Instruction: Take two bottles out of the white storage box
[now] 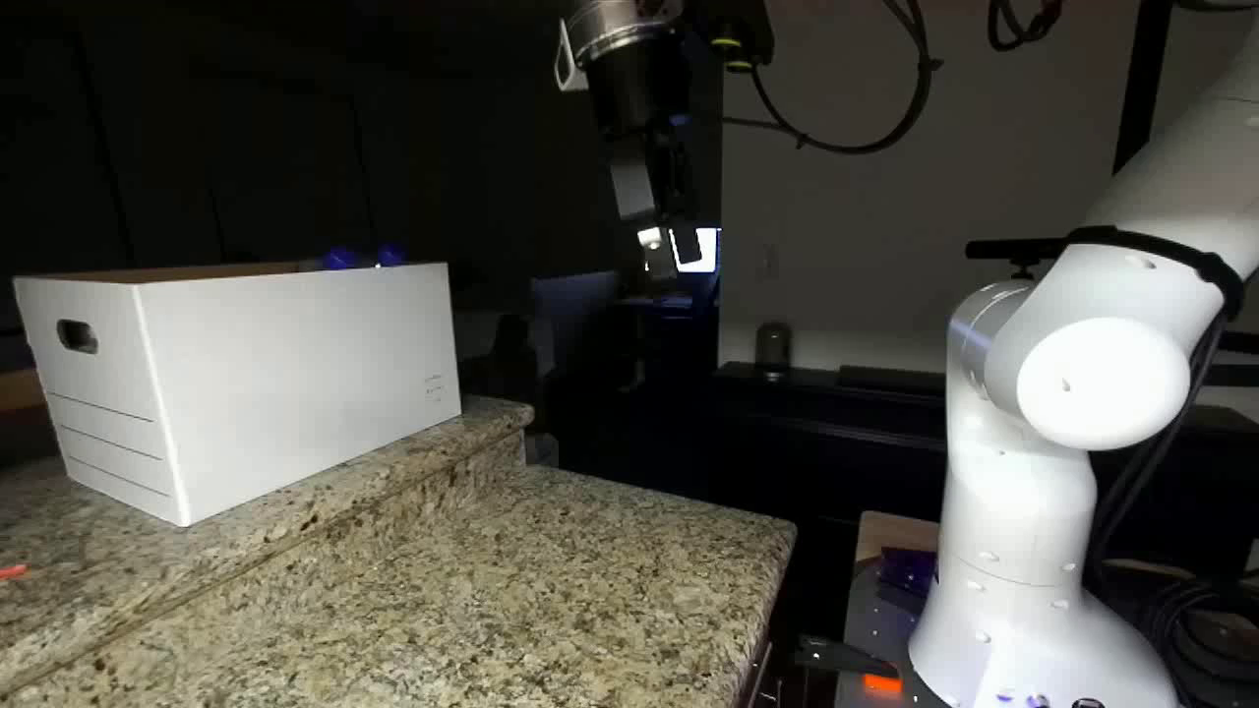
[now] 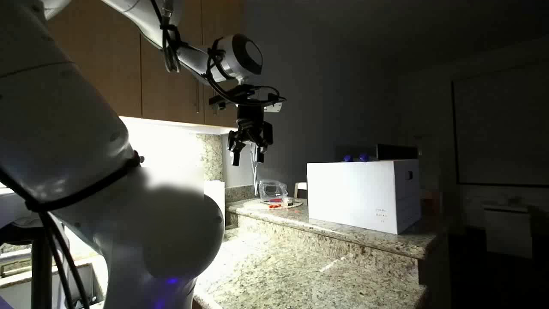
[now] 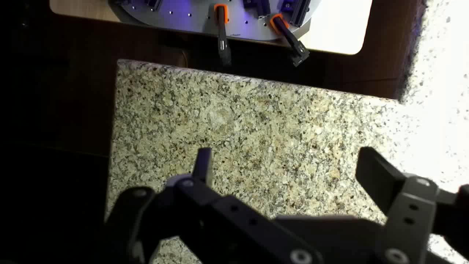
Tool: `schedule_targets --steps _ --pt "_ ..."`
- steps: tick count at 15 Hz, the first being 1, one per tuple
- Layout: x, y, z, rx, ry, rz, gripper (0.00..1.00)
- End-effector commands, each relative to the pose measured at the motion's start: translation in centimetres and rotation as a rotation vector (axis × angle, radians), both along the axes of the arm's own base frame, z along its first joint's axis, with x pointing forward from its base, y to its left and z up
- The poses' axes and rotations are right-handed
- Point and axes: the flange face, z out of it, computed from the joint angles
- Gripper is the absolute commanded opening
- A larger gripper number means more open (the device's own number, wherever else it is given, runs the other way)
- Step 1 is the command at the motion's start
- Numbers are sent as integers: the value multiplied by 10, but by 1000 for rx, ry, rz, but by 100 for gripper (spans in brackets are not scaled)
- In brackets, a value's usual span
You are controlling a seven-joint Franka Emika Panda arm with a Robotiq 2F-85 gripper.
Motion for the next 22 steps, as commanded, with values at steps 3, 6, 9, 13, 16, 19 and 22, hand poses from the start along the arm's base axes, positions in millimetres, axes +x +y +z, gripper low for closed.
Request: schedule_targets --steps 3,6,9,13,16,19,22 --pt "0 0 1 0 1 0 100" --pt "0 0 1 0 1 0 100" --pt "0 0 1 0 1 0 100" --pt "2 0 1 0 -25 -21 100" --pt "14 2 6 40 -182 -52 100" --pt "30 3 12 44 -353 -74 100" --pt "43 0 16 10 -509 -76 100"
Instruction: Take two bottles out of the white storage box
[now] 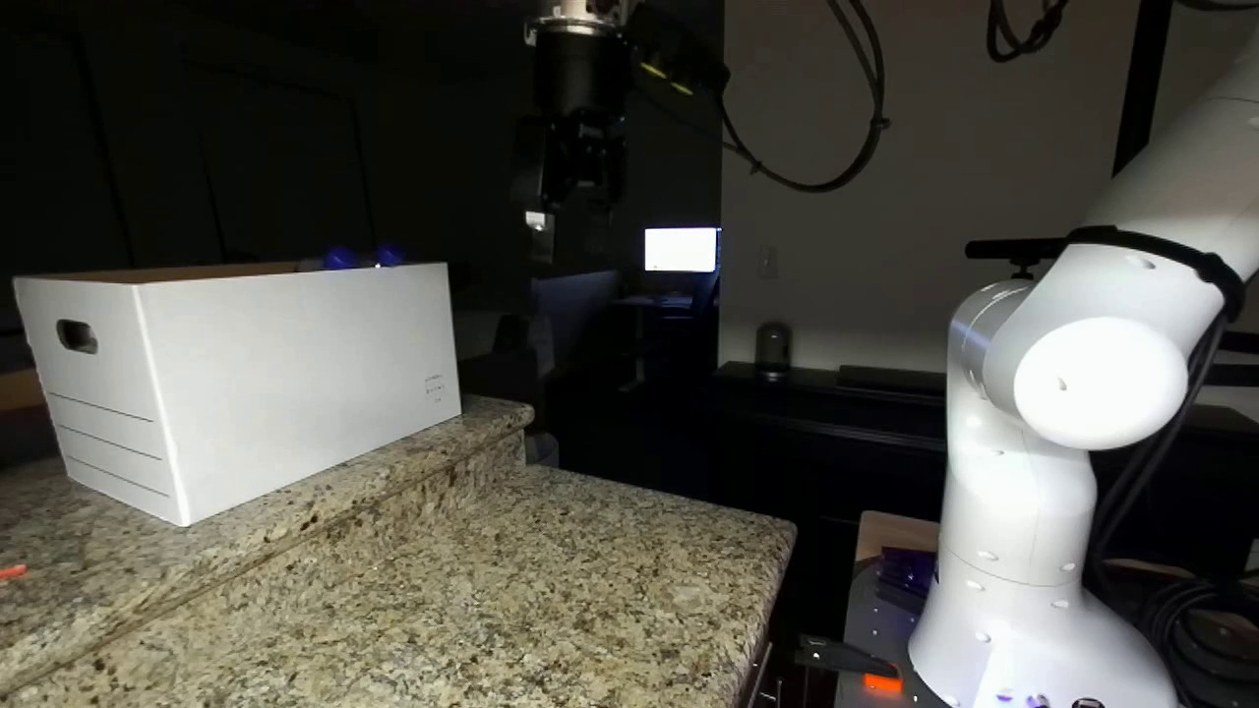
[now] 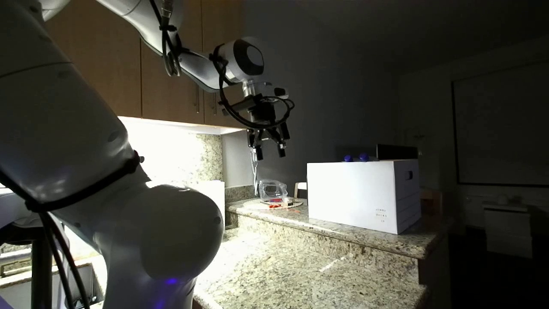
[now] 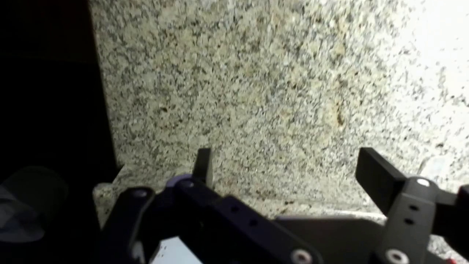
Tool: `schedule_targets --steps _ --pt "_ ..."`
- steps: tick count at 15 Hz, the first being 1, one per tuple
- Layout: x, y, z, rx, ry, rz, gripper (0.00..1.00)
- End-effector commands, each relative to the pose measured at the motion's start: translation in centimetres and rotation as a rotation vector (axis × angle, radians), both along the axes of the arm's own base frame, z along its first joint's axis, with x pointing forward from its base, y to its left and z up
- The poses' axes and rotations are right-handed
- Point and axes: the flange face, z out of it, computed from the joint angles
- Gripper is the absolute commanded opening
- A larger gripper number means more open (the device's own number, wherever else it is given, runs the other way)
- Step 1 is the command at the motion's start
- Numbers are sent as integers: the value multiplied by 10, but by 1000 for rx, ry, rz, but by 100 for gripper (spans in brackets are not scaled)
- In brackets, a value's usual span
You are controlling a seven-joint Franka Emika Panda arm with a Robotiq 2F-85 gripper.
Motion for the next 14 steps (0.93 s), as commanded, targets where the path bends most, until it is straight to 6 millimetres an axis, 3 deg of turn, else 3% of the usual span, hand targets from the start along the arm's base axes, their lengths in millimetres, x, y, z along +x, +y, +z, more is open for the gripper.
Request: schedule_targets --steps 1,3,4,5,6,8,11,14 --pt "5 -4 1 -49 -183 -38 100" --pt "10 -5 2 -84 -280 -26 100" --pt "60 40 18 -85 -325 -11 100" --pt "67 45 21 -87 -388 -17 100" --pt "32 18 17 -79 -325 -6 100" --pt "41 30 15 -80 -328 5 100" --pt "41 20 18 -73 -329 -14 100" --pt "44 21 22 -69 -345 -9 100"
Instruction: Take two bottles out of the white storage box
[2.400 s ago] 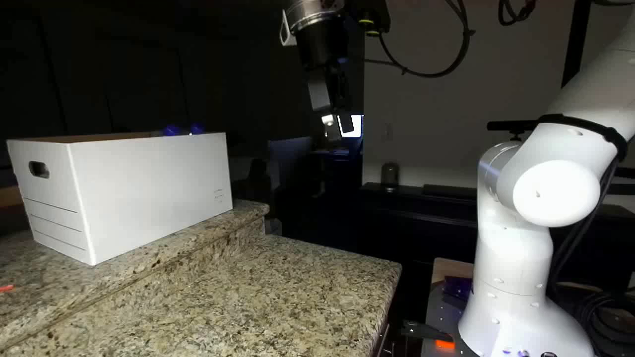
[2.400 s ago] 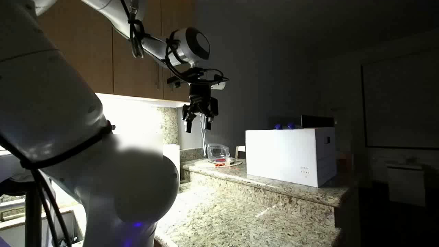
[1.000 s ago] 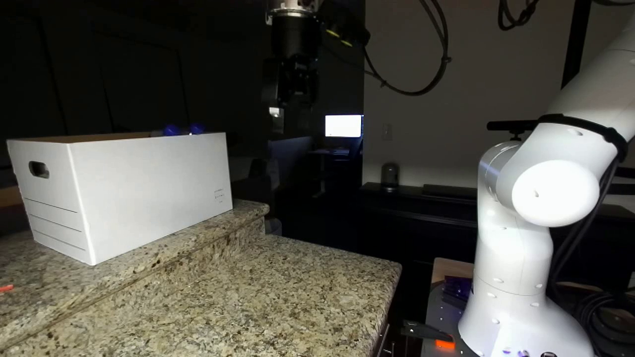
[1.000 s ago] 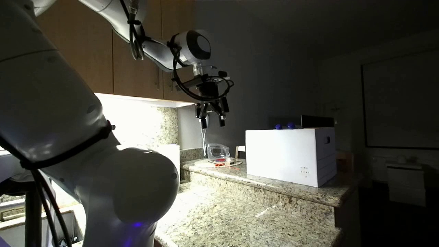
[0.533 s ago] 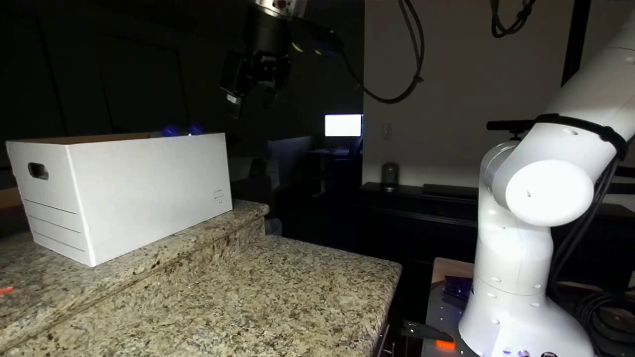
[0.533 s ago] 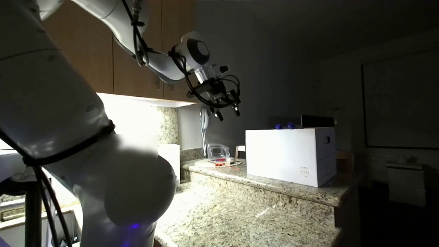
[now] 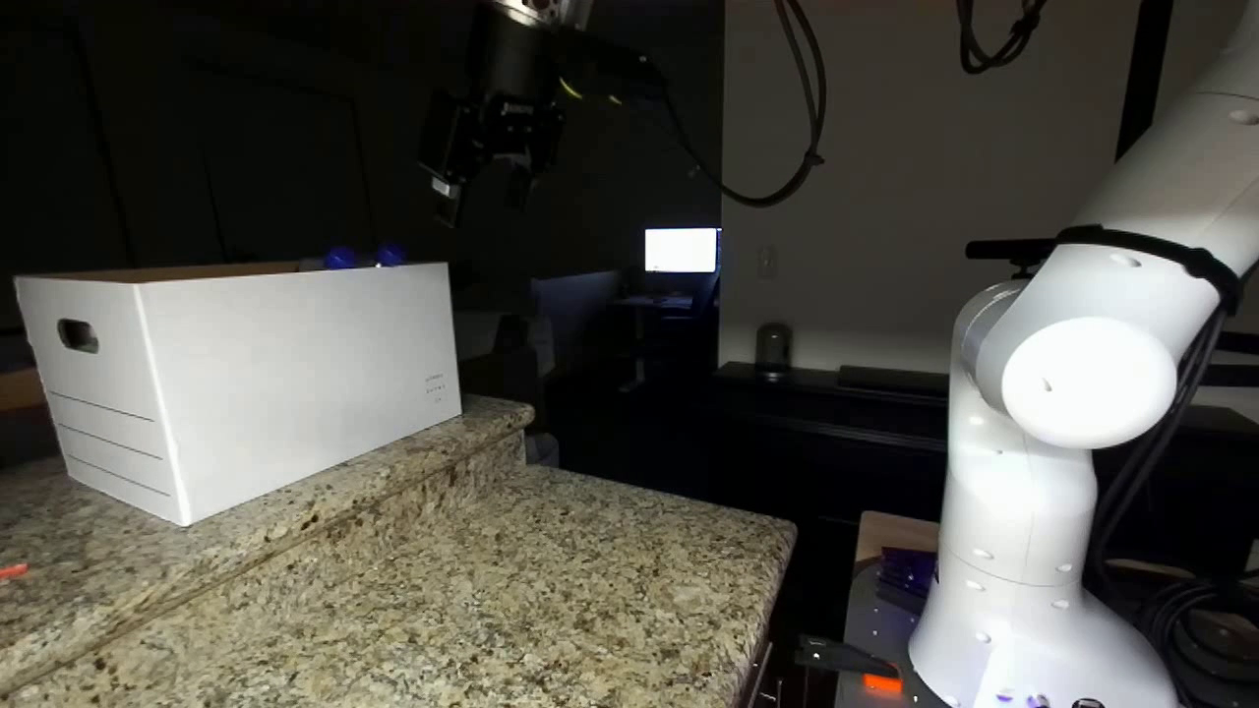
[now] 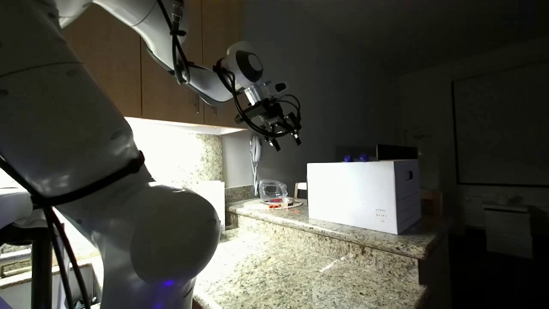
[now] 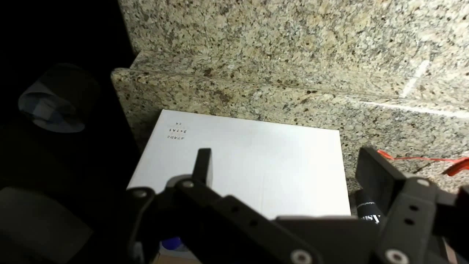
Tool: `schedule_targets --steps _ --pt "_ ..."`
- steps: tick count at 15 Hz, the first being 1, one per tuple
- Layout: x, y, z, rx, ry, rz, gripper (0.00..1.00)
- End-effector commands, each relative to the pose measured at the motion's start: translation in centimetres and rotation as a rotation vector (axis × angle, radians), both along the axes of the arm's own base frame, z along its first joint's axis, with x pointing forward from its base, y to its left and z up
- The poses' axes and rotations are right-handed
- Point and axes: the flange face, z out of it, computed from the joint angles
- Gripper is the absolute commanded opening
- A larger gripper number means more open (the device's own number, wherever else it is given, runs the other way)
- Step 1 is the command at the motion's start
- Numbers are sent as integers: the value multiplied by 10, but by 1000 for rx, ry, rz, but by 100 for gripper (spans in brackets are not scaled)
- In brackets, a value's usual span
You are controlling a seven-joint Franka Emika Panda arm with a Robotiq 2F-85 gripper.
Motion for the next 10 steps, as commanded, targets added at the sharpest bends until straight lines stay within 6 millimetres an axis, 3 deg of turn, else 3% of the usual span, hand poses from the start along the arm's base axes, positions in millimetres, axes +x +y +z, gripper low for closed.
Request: schedule_targets --steps 1,5,10 --pt "8 3 7 0 -35 12 100" --pt "40 2 38 -43 -169 73 100" --pt "64 1 56 -82 -220 68 100"
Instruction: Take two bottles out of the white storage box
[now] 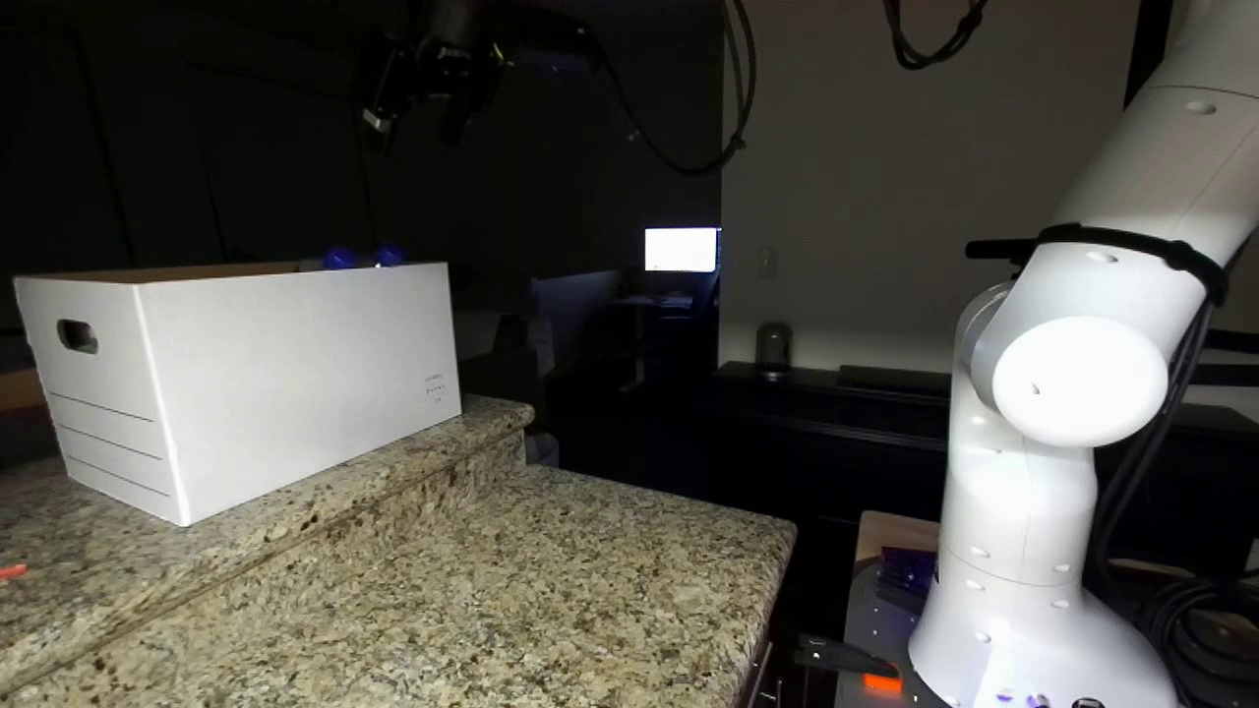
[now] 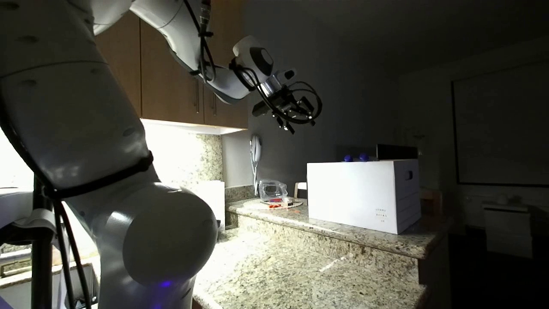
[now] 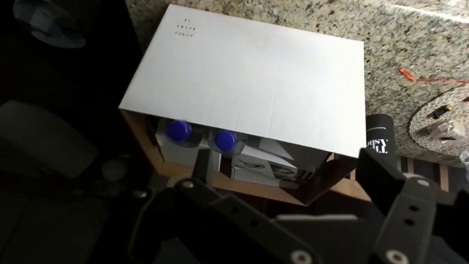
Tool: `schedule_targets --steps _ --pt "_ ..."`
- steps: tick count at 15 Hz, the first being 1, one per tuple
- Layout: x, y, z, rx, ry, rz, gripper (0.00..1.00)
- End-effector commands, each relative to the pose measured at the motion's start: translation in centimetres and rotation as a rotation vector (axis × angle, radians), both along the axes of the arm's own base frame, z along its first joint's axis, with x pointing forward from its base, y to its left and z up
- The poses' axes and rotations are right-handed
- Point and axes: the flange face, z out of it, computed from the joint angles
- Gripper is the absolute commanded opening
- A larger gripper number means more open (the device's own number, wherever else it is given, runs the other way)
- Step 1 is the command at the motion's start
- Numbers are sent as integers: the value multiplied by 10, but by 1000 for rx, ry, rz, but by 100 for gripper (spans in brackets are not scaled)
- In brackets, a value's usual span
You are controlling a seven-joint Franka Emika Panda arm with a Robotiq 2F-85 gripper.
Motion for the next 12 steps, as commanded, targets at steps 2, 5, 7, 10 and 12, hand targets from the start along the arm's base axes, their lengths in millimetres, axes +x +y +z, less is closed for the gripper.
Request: schedule_targets --steps 2,5,7,10,12 --pt "6 12 10 28 91 -13 100" --pt "68 -22 -16 61 171 -68 100" --pt "86 -38 -18 83 175 -108 100" --pt "86 -48 -23 89 169 -124 100" --pt "106 -54 -31 102 179 -132 100"
